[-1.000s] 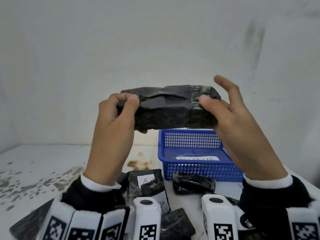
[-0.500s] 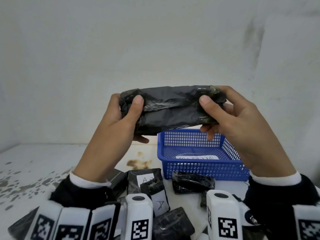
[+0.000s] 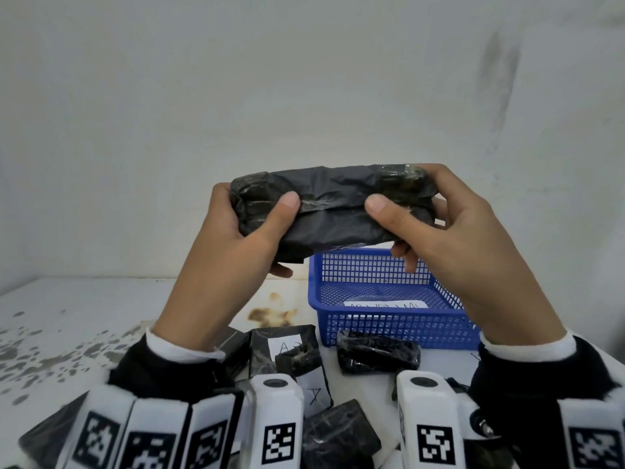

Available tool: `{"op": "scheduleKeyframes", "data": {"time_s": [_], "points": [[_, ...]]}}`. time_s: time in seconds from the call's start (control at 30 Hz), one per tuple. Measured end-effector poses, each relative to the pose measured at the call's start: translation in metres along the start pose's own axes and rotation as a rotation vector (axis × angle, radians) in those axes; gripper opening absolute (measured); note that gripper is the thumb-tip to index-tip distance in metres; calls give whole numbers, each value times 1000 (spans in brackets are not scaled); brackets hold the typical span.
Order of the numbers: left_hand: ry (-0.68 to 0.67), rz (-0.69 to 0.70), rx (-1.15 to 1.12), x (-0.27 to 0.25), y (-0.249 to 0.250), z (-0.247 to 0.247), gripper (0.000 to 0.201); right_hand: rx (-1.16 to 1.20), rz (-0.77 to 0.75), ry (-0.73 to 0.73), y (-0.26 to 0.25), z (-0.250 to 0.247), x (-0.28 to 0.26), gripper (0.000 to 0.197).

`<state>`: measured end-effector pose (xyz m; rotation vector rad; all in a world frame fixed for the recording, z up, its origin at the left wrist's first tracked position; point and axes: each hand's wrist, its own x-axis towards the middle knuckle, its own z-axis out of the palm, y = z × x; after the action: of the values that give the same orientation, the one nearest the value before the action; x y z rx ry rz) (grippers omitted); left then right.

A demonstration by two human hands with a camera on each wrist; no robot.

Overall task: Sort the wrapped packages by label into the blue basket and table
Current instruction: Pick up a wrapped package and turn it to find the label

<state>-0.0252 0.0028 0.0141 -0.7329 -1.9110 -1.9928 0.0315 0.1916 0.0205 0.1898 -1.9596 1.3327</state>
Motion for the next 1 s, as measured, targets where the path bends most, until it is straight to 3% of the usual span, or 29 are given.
{"op": "scheduleKeyframes", "data": {"time_s": [0.1,0.2,0.33,0.63,0.87,1.0], "points": [[4,1,40,0,1,0,54,-34,-13,-15,-2,2,0,28],[-3,-7,48,1,0,-1,48,-62,-9,-27,-4,3,-2,45],[-25,-34,148,-2,2,1,68,-134,-26,-21,-5,5,-4,55],[-29,-54,230,-3,0,2,56,-218,-56,42,-2,8,-3,45],[39,-51,246,-3,-2,1,48,-193,-80,8,-3,8,-3,45],[7,-42,259,-1,-2,-4,53,-160,-31,-46,-5,7,-4,48]]}}
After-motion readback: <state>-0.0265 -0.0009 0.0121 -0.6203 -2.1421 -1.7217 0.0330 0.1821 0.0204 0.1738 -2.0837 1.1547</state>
